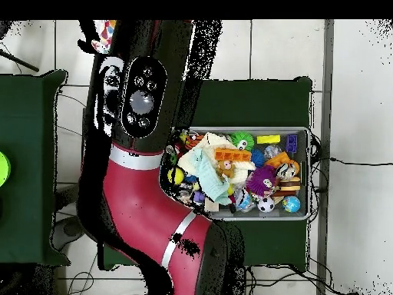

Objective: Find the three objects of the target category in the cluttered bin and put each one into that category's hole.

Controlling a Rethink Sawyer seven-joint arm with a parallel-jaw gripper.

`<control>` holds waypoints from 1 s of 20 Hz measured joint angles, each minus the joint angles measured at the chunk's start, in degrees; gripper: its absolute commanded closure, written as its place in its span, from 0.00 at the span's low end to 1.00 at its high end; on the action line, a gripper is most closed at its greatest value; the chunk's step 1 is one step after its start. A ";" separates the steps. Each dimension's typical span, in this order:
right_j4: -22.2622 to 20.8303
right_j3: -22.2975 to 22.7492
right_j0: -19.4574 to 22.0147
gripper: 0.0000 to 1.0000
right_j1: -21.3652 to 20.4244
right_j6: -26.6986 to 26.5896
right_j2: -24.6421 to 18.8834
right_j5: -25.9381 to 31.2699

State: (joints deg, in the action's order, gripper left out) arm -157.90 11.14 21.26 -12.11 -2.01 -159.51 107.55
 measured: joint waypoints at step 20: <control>-3.60 -0.02 1.86 1.00 0.00 -4.14 -7.05 0.00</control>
State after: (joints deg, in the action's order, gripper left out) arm -161.50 11.12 23.11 -12.11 -6.15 -166.56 107.55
